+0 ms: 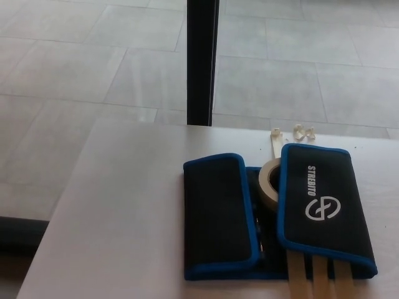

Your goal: The robot uses its right hand to open a black folded toolkit cover kept in the middle of the desk

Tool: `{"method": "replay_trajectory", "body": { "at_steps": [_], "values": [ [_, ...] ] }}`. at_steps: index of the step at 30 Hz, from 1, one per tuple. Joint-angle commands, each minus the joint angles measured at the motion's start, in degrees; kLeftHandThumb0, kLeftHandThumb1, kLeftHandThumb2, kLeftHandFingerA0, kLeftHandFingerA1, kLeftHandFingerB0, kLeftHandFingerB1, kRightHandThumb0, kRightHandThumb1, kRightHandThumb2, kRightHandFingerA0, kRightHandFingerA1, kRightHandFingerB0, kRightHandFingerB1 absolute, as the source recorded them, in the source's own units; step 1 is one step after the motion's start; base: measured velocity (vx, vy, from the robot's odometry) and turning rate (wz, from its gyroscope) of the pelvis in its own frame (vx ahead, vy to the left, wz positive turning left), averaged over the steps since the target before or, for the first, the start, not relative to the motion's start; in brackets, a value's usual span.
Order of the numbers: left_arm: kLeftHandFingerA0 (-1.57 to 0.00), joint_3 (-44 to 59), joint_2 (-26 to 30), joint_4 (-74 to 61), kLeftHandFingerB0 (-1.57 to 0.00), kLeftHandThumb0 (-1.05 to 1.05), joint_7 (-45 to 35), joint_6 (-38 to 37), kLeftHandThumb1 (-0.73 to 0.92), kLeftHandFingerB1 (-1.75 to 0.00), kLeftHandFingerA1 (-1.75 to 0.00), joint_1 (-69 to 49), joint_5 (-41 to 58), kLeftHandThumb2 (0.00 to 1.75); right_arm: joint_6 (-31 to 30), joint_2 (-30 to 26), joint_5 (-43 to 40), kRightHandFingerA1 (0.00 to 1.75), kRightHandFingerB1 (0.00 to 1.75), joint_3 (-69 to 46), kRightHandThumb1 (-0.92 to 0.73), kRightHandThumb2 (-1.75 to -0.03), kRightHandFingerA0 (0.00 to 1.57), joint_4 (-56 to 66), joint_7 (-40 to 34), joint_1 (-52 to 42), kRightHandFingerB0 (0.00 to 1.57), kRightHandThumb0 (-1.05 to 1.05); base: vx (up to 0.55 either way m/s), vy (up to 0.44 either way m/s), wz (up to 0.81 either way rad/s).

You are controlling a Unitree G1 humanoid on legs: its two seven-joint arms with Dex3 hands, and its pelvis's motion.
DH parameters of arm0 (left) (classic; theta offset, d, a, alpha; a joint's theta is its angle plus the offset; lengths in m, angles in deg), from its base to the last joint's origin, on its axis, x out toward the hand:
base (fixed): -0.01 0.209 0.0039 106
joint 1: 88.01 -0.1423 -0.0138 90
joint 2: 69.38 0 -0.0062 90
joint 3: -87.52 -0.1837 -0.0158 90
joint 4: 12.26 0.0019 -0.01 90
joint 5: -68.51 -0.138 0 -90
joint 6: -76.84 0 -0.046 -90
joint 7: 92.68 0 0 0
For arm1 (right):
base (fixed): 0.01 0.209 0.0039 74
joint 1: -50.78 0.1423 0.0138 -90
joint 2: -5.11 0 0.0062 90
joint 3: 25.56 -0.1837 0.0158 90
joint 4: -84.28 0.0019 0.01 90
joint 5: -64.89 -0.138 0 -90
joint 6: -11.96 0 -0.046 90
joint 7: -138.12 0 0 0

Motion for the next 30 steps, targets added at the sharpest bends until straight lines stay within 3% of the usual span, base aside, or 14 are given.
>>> {"method": "replay_trajectory", "body": {
  "at_steps": [1, 2, 3, 4, 5, 7, 8, 12, 13, 14, 17, 18, 19, 30],
  "values": [
    [-0.48, 1.4, 3.1, 1.5, -0.42, -0.67, -0.9, 2.3, 0.77, -0.51, -0.7, 0.3, 2.4, 0.62, 0.4, -10.5, -11.9, 1.52, 0.69, -7.4, -0.6, -1.05, 1.32, -0.6, -7.4, 8.1, 0.09, -0.76, 0.0, 0.0, 0.0],
    [-0.48, 1.6, 3.1, 1.6, -0.41, -0.66, -1.0, 2.1, 0.78, -0.5, -0.68, 0.2, 2.5, 0.62, 0.3, -10.9, -10.9, 1.75, 1.29, -6.3, -0.78, -0.65, 1.15, 0.4, -6.6, 9.1, 0.42, -0.73, 0.0, 0.0, -0.09],
    [-0.47, 1.8, 3.1, 1.7, -0.41, -0.65, -1.1, 2.3, 0.78, -0.49, -0.68, 0.4, 2.8, 0.62, 0.9, -9.9, -8.4, 1.68, 1.11, -2.9, -0.71, -0.68, 0.83, 5.0, -5.3, 11.6, 0.63, -0.74, 0.0, 0.0, 0.0],
    [-0.46, 2.1, 3.1, 1.8, -0.41, -0.65, -1.0, 2.8, 0.77, -0.5, -0.69, 0.5, 3.1, 0.62, 1.5, -7.7, -6.8, 1.54, 0.94, 0.2, -0.72, -0.69, 0.62, 10.8, -3.7, 12.8, 0.51, -0.8, 0.0, 0.0, -0.1],
    [-0.47, 2.1, 3.0, 1.6, -0.4, -0.65, -1.0, 3.0, 0.77, -0.51, -0.71, 0.4, 3.2, 0.63, 1.9, -5.2, -5.2, 1.29, 0.81, 3.3, -0.74, -0.63, 0.66, 16.7, -2.6, 12.6, 0.47, -0.75, 0.0, 0.0, -0.06],
    [-0.47, 2.0, 3.0, 1.6, -0.4, -0.65, -1.0, 2.8, 0.77, -0.52, -0.7, 0.3, 3.0, 0.63, 0.9, -2.2, -3.2, 1.33, 0.66, 7.8, -0.74, -0.64, 0.78, 25.2, -1.6, 11.9, 0.44, -0.78, 0.0, 0.0, 0.07],
    [-0.47, 2.0, 3.0, 1.9, -0.4, -0.66, -1.3, 2.8, 0.77, -0.5, -0.69, 0.5, 3.1, 0.62, 1.0, 0.5, 1.1, 0.94, 0.56, 14.8, -0.72, -0.62, 0.58, 33.0, -1.9, 12.4, 0.45, -0.79, 0.0, 0.0, 0.0],
    [-0.48, 2.2, 3.0, 2.0, -0.4, -0.66, -1.0, 2.5, 0.76, -0.49, -0.68, 0.6, 3.2, 0.63, -1.5, 4.2, 4.5, 0.72, 0.55, 24.8, -0.71, -0.61, 0.58, 43.9, -0.2, 11.6, 0.44, -0.81, 0.0, 0.0, 0.06],
    [-0.48, 2.3, 3.0, 2.0, -0.42, -0.66, -1.0, 2.8, 0.77, -0.5, -0.69, 0.6, 3.2, 0.62, -1.6, 5.9, 6.8, 0.69, 0.56, 30.3, -0.56, -0.99, 0.54, 47.8, 1.4, 11.1, 0.34, -0.78, 0.0, 0.0, 0.1],
    [-0.5, 2.0, 3.0, 2.1, -0.42, -0.67, -0.8, 2.6, 0.77, -0.51, -0.7, 0.6, 2.9, 0.62, -2.0, 7.5, 8.2, 0.62, 0.49, 34.6, -0.71, -0.61, 0.59, 51.7, 2.2, 10.4, 0.46, -0.72, 0.0, 0.0, 0.0],
    [-0.5, 2.0, 2.9, 2.2, -0.41, -0.67, -0.7, 2.4, 0.77, -0.52, -0.7, 0.5, 2.9, 0.63, -1.8, 10.5, 12.6, 0.55, 0.37, 45.2, -0.72, -0.61, 0.5, 59.3, 4.4, 7.9, 0.36, -0.59, 0.0, 0.0, 0.0],
    [-0.49, 2.0, 2.9, 2.2, -0.38, -0.65, -0.7, 2.5, 0.59, -0.6, -0.71, 0.5, 2.9, 0.98, -1.1, 10.7, 13.1, 0.55, 0.37, 46.5, -0.69, -0.61, 0.47, 59.6, 5.0, 7.5, 0.32, -0.58, 0.0, 0.0, 0.0],
    [-0.47, 2.1, 3.0, 2.1, -0.4, -0.66, -0.8, 2.5, 0.77, -0.51, -0.69, 0.5, 2.9, 0.62, 0.7, 11.3, 15.0, 0.55, 0.36, 49.4, -0.69, -0.61, 0.53, 59.8, 6.2, 6.9, 0.36, -0.6, 0.0, 0.0, 0.0],
    [-0.49, 1.6, 3.6, 2.2, -0.42, -0.66, -1.0, 1.9, 0.78, -0.49, -0.65, 0.7, 2.4, 0.62, 8.8, 7.9, 38.2, 0.46, 0.33, 78.0, -0.69, -0.61, 0.3, 59.6, 12.4, 1.3, 0.38, -0.68, 0.0, 0.0, 0.0]
  ]
}}
